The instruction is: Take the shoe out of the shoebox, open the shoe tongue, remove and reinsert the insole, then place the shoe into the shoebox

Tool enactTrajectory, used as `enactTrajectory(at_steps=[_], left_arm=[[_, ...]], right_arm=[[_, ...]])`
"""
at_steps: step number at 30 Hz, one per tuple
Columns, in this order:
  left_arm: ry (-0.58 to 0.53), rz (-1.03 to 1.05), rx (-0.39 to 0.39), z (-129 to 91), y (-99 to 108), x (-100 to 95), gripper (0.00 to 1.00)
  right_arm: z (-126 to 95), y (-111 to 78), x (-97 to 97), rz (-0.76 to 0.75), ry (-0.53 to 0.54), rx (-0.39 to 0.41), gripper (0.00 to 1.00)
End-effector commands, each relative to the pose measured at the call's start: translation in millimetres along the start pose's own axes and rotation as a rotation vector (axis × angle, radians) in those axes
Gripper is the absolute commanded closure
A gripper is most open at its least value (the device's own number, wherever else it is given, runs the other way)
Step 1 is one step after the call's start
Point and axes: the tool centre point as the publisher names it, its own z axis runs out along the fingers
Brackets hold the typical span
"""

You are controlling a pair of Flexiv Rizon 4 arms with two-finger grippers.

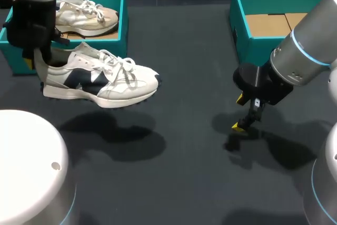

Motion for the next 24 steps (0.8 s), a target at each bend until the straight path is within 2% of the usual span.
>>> enactTrajectory(at_steps=[1, 4, 8, 21, 24], left_arm=[[0.013, -0.034, 0.019, 8.9, -3.2, -11.2, 1.00], [0.022, -0.076, 0.057, 22.7, -3.4, -25.3, 1.00], [0.044, -0.122, 0.063, 39.7, -8.7, -45.3, 1.00], [0.050, -0.115, 0.052, 41.9, -11.5, -48.5, 1.00], [0.040, -0.115, 0.039, 54.8, -15.5, -67.7, 1.00]], right_arm=[[0.6, -0.9, 1.5, 0.000, -0.003, 0.000, 0.00], [0.6, -0.9, 1.5, 0.000, -0.003, 0.000, 0.00], [0.6, -0.9, 1.5, 0.000, -0.003, 0.000, 0.00], [0.6, -0.9, 1.5, 0.000, -0.003, 0.000, 0.00], [0.6, -0.9, 1.5, 0.000, -0.003, 0.000, 0.00]])
